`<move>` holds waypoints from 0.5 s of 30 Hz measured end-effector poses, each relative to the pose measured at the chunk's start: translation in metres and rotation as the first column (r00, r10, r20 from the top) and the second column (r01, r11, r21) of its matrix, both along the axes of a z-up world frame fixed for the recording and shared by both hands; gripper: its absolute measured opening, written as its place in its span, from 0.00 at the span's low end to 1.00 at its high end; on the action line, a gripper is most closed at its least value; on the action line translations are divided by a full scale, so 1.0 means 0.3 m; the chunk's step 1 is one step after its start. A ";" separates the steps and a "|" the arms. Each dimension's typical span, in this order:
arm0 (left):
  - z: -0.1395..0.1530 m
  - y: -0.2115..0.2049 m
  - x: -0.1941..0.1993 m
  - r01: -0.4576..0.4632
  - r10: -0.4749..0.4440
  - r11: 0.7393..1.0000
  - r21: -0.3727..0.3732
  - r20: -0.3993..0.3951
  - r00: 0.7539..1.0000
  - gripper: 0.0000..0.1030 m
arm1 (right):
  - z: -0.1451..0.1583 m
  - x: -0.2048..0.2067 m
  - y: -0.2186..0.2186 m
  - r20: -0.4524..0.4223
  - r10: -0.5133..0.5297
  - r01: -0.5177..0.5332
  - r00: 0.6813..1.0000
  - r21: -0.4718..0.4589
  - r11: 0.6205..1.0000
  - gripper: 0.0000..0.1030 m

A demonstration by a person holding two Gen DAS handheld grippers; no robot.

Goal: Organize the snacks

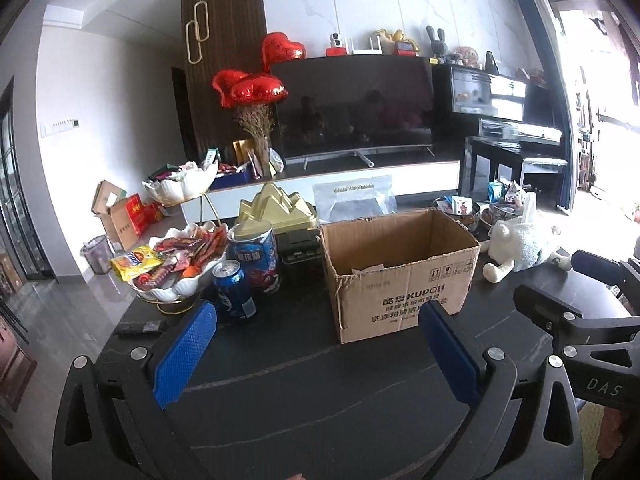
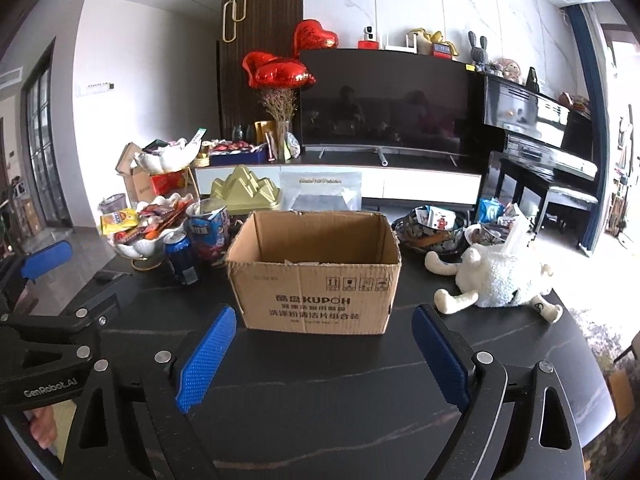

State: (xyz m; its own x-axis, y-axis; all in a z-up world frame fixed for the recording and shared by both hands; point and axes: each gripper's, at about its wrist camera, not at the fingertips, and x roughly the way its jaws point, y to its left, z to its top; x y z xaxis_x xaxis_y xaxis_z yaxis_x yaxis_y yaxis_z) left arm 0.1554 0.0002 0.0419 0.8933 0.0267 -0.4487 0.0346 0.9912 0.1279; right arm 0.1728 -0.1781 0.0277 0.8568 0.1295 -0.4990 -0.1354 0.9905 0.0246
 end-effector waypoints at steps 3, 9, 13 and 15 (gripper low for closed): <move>-0.003 0.004 -0.022 0.006 -0.006 1.000 -0.012 -0.003 1.000 1.00 | -0.003 -0.021 0.000 -0.002 -0.001 0.001 1.000 -0.004 1.000 0.88; -0.014 0.008 -0.075 0.006 -0.006 1.000 -0.020 -0.002 1.000 1.00 | -0.003 -0.066 -0.005 0.013 -0.007 0.008 1.000 -0.013 1.000 0.88; -0.014 0.008 -0.091 0.007 -0.007 1.000 -0.028 0.000 1.000 1.00 | 0.003 -0.089 -0.008 0.025 -0.008 0.008 1.000 -0.008 1.000 0.88; -0.013 0.008 -0.101 0.004 -0.004 0.999 -0.034 0.002 1.000 1.00 | 0.005 -0.096 -0.007 0.030 -0.008 0.008 1.000 -0.009 1.000 0.88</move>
State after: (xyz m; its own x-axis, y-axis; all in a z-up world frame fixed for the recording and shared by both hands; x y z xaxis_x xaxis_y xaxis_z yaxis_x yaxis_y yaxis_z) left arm 0.1251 0.0026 0.0380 0.8942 0.0079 -0.4475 0.0384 0.9948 0.0942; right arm 0.1440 -0.1800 0.0293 0.8725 0.1182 -0.4741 -0.1280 0.9917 0.0117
